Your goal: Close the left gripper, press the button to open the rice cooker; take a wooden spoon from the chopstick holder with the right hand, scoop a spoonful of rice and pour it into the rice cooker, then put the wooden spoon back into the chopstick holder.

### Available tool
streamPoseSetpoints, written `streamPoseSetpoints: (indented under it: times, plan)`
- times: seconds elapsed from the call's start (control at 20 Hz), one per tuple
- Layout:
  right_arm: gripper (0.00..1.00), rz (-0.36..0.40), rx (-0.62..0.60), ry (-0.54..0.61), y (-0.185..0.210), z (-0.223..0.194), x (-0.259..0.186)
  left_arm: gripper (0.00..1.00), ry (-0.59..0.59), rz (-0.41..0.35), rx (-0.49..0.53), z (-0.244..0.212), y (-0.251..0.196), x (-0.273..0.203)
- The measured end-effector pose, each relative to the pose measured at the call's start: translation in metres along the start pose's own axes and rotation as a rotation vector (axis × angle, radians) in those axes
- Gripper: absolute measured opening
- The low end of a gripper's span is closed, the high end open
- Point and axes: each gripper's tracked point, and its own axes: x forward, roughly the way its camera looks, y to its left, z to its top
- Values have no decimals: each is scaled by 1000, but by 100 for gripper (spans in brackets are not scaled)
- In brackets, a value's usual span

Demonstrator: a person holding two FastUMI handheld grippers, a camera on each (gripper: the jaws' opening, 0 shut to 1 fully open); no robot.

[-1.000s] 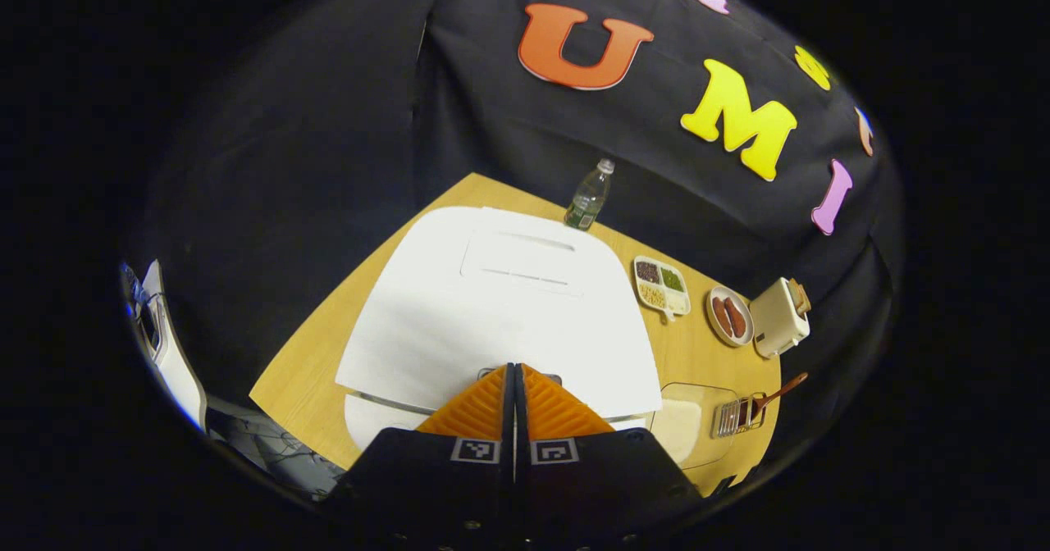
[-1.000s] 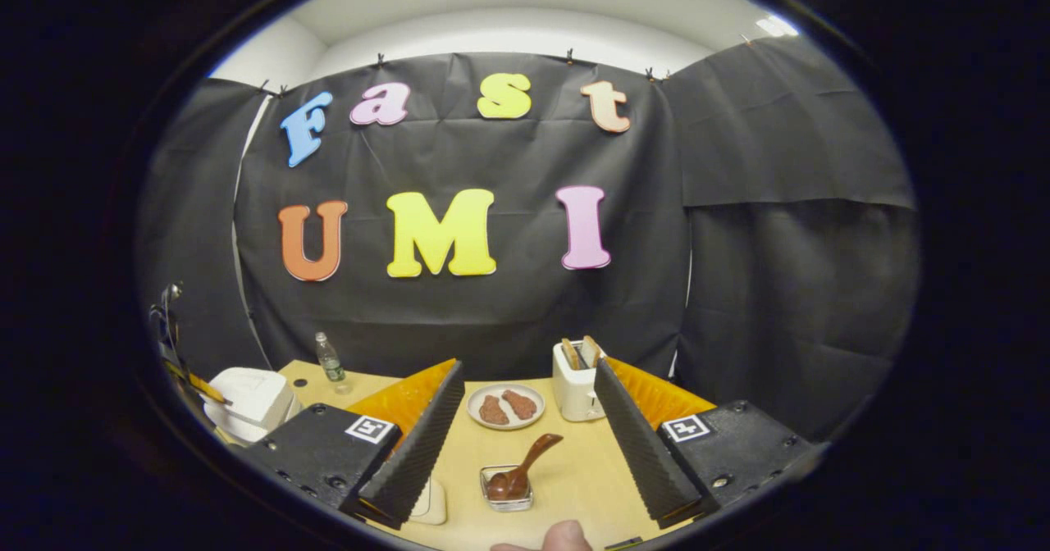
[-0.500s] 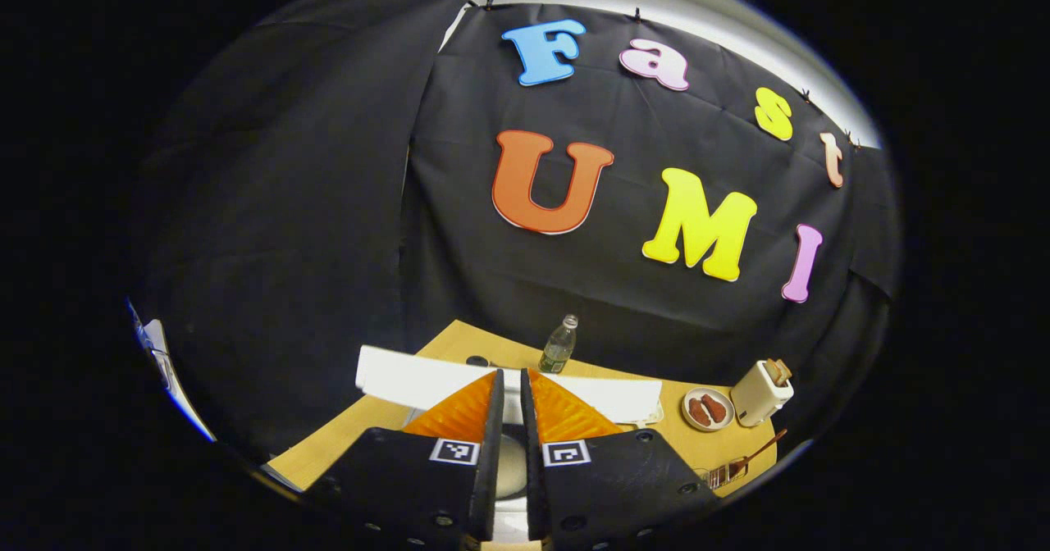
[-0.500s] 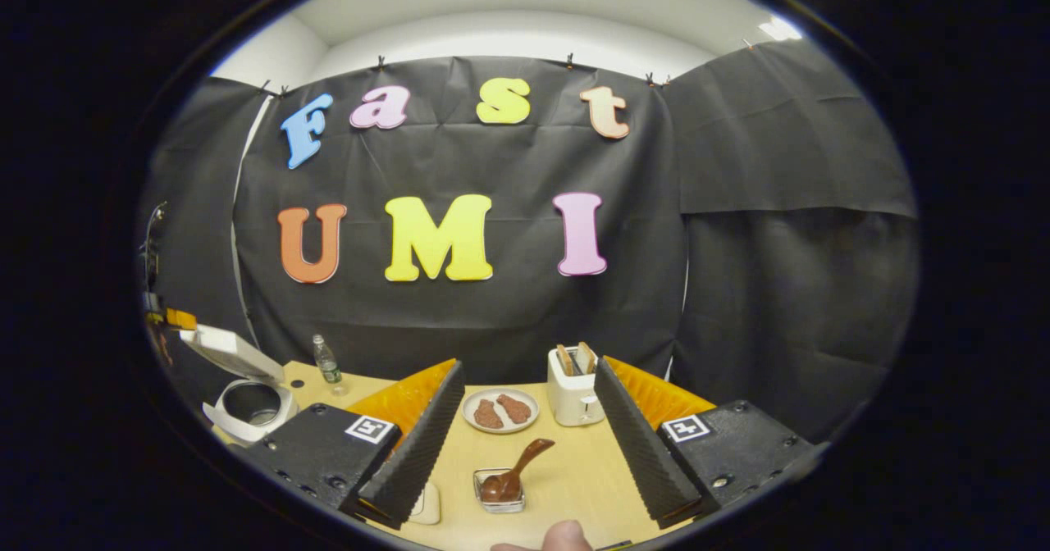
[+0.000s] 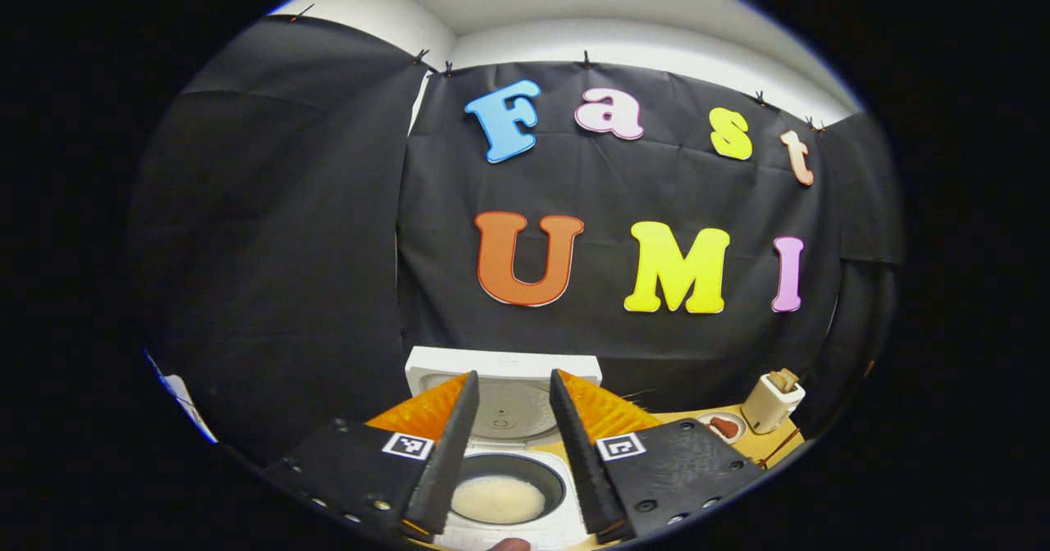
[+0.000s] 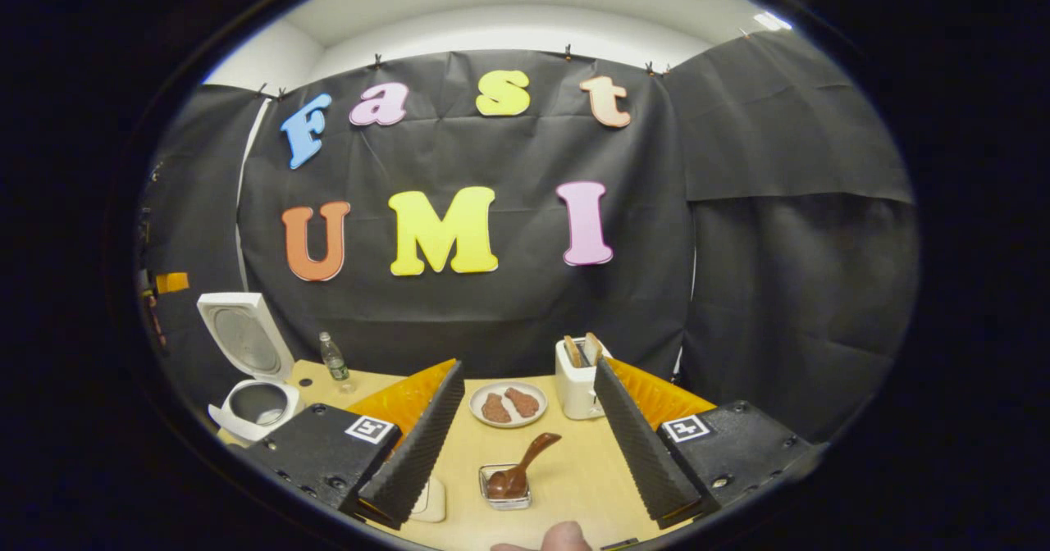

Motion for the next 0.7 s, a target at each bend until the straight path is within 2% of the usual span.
streamPoseSetpoints:
  times: [0.1, 0.15, 0.45, 0.7]
  plan:
    - [100, 1, -2, 16, -3, -7, 3, 77, -16, 1, -5, 4, -5, -6]
    - [100, 3, -3, 24, -5, -10, 5, 96, -23, 6, -3, 6, -7, -12]
    - [100, 30, 22, 119, -12, -53, 20, 94, -46, 10, 12, 10, -21, -29]
    - [100, 76, 84, 268, -11, -114, 50, 94, -23, 11, 2, 0, -39, -33]
